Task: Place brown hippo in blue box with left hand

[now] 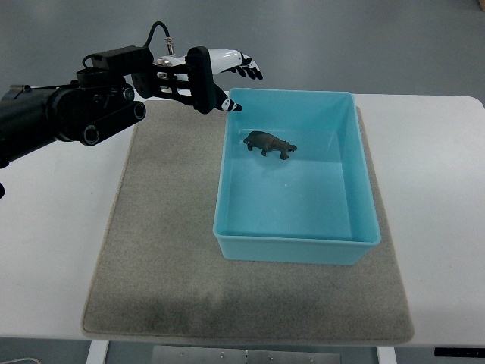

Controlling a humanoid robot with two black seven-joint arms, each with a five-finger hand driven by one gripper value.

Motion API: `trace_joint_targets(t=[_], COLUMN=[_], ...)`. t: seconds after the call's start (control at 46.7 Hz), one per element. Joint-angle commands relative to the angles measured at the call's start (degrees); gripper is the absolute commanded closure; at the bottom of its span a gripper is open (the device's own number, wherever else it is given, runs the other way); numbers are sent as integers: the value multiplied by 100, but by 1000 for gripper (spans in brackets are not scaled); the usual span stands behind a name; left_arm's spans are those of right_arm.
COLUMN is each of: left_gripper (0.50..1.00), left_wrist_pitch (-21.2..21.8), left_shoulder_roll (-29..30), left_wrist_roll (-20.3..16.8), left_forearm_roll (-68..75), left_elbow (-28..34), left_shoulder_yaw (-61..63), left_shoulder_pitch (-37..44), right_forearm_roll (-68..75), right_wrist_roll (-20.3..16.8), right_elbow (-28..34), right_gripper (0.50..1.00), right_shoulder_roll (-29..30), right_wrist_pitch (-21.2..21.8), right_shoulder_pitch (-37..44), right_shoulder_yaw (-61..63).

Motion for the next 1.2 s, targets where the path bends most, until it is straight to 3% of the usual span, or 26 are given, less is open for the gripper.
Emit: trace_joint_targets(t=[0.0, 0.15, 0.385, 0.535, 0.921, 1.092, 1.178], left_gripper=[604, 544, 542, 540, 538, 508, 508], left_wrist_pitch=[0, 0, 9, 27, -52, -149, -491], left_shoulder_roll=[3, -6, -50, -59, -208, -243, -243], left_wrist_roll=[-15, -15, -6, 3, 56, 73, 73], left_forearm_roll=[-46, -459, -1258, -2479, -6145, -6621, -6638], left_elbow=[346, 856, 1436, 1682, 1911, 1894, 1894], left_shoulder_yaw=[-67, -199, -217, -226, -313, -840, -1157], left_shoulder_pitch=[18, 106, 264, 343, 571, 826, 897], right_forearm_roll=[0, 0, 0, 0, 0, 0, 0], right_wrist_roll=[0, 0, 0, 0, 0, 0, 0], right_elbow=[0, 0, 0, 0, 0, 0, 0], right_gripper=[564, 564, 564, 564, 564, 564, 564], right_shoulder_roll=[0, 0, 0, 0, 0, 0, 0], right_wrist_pitch=[6, 6, 6, 6, -2, -2, 6], right_shoulder_pitch=[0, 0, 0, 0, 0, 0, 0], right_shoulder_yaw=[0, 0, 0, 0, 0, 0, 0])
